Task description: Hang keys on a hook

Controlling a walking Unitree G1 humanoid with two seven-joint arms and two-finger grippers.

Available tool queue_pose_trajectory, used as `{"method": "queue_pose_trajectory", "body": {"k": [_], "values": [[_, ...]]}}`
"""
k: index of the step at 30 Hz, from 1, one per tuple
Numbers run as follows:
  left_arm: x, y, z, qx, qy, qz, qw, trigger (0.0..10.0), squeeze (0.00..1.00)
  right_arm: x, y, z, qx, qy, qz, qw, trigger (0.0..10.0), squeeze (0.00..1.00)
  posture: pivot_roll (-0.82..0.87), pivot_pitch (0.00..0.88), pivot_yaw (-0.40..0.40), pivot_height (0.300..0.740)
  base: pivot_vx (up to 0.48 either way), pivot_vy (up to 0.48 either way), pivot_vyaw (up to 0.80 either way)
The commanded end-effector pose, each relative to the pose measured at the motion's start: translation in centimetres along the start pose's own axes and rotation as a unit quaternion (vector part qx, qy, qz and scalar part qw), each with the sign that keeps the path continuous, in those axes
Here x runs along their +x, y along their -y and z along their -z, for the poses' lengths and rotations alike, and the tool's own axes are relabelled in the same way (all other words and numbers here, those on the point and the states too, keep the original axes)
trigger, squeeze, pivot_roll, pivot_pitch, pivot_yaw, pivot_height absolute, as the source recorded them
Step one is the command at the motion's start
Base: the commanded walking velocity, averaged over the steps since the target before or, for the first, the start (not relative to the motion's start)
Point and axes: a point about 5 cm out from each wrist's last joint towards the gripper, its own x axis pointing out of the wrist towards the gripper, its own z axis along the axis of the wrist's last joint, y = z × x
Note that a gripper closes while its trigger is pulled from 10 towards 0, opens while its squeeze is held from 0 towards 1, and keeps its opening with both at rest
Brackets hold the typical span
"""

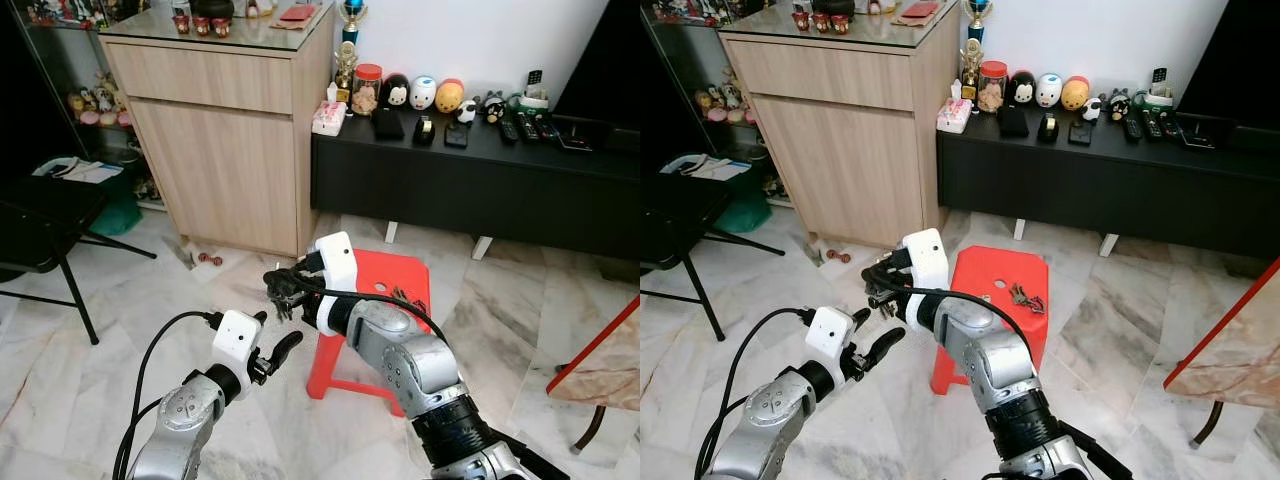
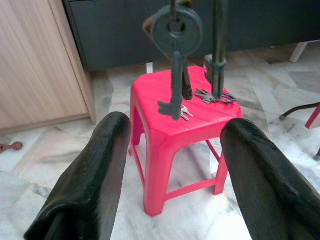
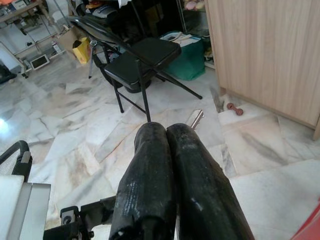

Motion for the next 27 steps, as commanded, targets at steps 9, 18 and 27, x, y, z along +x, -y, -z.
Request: {"method": "queue_pose_trajectory", "body": {"k": [9, 18, 27], "values": [[0.23, -0.06, -0.09, 0.002, 0.005, -0.006, 1.000, 0.0, 0.00, -0.17, -0.49, -0.41, -0.004, 0.008, -0.007, 1.000, 10.0, 0.00, 0.00, 0.000, -0.078, 0.740, 0.000, 0.000, 0.00], [0.30, -0.07, -0.08, 0.000, 0.006, -0.007, 1.000, 0.0, 0.00, -0.18, -0.44, -0.43, -0.002, 0.008, -0.006, 1.000, 10.0, 0.00, 0.00, 0.000, -0.080, 0.740, 0.000, 0.000, 0.00], [0.31, -0.04, -0.07, -0.002, 0.006, -0.006, 1.000, 0.0, 0.00, -0.22, -0.44, -0.38, -0.001, 0.007, -0.005, 1.000, 10.0, 0.00, 0.00, 0.000, -0.080, 0.740, 0.000, 0.000, 0.00]]}}
